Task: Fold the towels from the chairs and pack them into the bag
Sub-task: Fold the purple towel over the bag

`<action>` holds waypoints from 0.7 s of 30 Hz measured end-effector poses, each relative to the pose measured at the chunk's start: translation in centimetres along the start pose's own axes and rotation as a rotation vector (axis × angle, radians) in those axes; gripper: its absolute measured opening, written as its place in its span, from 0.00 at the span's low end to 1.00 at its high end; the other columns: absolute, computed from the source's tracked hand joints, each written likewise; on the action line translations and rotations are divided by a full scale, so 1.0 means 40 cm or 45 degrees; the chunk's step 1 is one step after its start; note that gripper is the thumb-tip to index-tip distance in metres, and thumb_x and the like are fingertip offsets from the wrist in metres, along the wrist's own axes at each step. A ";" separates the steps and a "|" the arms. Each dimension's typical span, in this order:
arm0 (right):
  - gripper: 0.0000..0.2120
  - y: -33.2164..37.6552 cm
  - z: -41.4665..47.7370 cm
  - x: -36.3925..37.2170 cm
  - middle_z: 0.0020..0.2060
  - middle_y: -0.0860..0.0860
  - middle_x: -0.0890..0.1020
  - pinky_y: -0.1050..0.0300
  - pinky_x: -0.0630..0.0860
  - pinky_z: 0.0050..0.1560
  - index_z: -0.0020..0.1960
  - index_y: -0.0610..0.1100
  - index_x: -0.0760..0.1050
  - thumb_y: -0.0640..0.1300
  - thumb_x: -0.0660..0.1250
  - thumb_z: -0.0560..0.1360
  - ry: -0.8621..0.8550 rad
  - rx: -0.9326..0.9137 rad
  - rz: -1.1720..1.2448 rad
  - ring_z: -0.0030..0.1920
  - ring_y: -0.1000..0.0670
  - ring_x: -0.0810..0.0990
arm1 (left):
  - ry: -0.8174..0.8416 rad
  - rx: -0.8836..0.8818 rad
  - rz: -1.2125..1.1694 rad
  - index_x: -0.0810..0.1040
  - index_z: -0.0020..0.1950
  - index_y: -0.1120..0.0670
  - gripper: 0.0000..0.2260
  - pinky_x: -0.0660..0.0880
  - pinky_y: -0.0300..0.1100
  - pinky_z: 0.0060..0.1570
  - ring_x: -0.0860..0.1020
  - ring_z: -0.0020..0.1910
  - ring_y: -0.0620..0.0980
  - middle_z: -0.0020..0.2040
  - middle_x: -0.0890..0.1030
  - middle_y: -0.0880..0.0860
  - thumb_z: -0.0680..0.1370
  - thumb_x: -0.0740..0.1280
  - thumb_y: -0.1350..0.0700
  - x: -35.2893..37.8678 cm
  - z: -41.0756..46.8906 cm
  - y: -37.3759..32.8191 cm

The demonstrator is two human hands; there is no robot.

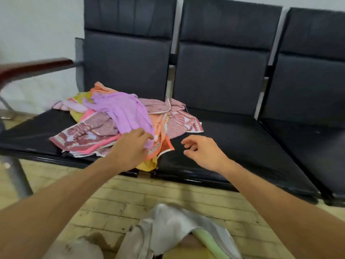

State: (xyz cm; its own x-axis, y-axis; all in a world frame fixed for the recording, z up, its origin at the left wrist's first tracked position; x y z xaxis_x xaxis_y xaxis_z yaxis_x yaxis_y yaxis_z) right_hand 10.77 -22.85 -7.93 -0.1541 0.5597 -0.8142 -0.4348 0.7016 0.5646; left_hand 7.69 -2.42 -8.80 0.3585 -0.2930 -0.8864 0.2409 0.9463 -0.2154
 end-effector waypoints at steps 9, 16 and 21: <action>0.21 0.112 0.150 0.228 0.53 0.51 0.76 0.67 0.71 0.41 0.65 0.44 0.73 0.48 0.72 0.75 0.068 0.110 0.447 0.53 0.52 0.77 | 0.035 -0.334 -0.148 0.85 0.48 0.57 0.06 0.70 0.43 0.46 0.78 0.50 0.57 0.48 0.84 0.56 0.74 0.70 0.58 -0.001 -0.029 0.157; 0.08 0.125 0.170 0.209 0.38 0.54 0.81 0.54 0.76 0.48 0.38 0.49 0.79 0.37 0.69 0.73 -0.032 0.006 0.131 0.44 0.51 0.79 | -0.005 -0.639 -0.492 0.79 0.60 0.58 0.13 0.66 0.36 0.45 0.78 0.56 0.55 0.52 0.80 0.55 0.76 0.66 0.63 0.025 0.002 0.160; 0.05 0.145 0.132 0.106 0.43 0.50 0.77 0.64 0.69 0.41 0.47 0.40 0.75 0.36 0.62 0.79 -0.083 -0.083 0.308 0.45 0.51 0.74 | -0.017 -0.461 -0.297 0.69 0.72 0.53 0.26 0.67 0.46 0.59 0.70 0.64 0.59 0.64 0.71 0.60 0.74 0.69 0.60 0.012 0.019 0.126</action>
State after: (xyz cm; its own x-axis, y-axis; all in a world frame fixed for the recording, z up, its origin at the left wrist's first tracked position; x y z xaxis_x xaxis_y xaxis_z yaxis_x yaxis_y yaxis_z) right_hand 12.30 -14.08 -7.38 -0.2040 0.7363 -0.6451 -0.4492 0.5151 0.7300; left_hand 9.77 2.11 -10.00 0.3437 -0.5046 -0.7920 -0.0140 0.8405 -0.5416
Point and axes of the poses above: each hand's wrist, its own z-axis towards the middle knuckle, its own x-axis out of the palm, y = z × x, the point moved 6 cm from there along z, towards the middle knuckle
